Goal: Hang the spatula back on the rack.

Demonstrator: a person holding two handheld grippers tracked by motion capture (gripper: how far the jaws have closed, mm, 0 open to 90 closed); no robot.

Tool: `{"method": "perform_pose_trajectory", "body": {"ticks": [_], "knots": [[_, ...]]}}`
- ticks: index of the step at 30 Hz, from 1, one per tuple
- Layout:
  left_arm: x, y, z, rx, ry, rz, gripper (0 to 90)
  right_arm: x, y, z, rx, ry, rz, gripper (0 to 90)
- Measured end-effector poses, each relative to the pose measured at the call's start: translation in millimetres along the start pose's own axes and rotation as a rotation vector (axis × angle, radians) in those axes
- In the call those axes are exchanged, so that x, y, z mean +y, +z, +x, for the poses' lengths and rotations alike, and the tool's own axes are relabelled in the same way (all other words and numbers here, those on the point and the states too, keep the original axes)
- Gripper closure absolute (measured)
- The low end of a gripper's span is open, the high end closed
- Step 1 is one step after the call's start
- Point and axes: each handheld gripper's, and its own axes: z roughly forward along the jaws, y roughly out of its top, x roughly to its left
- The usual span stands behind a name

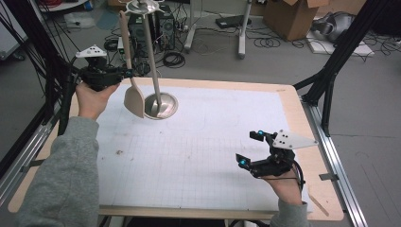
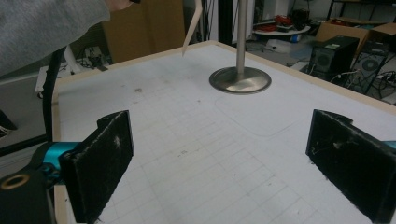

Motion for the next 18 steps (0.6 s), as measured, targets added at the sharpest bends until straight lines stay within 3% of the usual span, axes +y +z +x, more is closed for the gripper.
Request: {"method": "perform_pose_trajectory", "body": {"ticks": [10,18], "knots": [[0.2,0.4,0.8,0.023,-0.017,0.003,76.3,-0.9,-1.5,-0.3,-0.005,0.004,0.000,6.7],[-2.9,-12.4,1.1,0.038,-0.031,-0.024,51.9,-0.7,0.4,0.9,-0.002,0.001,0.003,6.7]]}}
